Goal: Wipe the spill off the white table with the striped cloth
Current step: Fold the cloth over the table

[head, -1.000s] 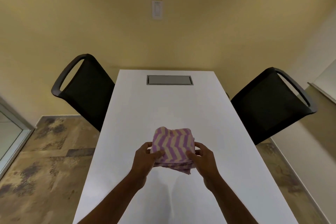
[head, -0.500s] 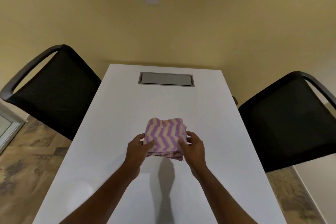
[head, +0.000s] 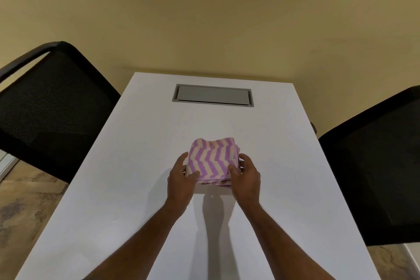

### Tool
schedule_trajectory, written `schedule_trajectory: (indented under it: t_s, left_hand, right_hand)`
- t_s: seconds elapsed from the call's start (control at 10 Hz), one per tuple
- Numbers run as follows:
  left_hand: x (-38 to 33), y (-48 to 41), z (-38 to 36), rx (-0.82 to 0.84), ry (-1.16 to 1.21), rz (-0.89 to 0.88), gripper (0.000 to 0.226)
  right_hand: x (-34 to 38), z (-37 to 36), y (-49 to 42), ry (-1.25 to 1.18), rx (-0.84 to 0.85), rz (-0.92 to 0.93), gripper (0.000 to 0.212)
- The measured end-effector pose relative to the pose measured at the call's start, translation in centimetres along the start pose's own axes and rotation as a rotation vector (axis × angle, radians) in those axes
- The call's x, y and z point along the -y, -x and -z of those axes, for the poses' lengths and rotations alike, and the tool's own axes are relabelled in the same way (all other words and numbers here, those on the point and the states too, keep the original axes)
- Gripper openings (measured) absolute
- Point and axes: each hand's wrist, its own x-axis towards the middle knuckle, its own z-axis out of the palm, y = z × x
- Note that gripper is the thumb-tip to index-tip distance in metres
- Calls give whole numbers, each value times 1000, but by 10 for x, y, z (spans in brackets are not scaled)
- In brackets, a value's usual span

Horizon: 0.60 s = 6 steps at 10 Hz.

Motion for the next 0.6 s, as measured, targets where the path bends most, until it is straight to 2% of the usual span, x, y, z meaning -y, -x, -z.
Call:
schedule_trajectory:
  t_s: [0.1, 0.2, 0.4, 0.6]
  left_hand:
    - [13, -9, -11, 7, -91, -81, 65]
    - [29, -14, -17, 24, -266, -190, 57]
    - [62, -18, -17, 182, -801, -312, 43]
    - [63, -24, -7, 278, -983, -319, 53]
  right_hand:
    - [-12, -10, -6, 67, -5, 53, 39]
    - [-26, -18, -12, 243, -5, 117, 38]
    - [-52, -25, -20, 725, 135, 237, 33]
    - [-49, -20, -14, 891, 222, 238, 46]
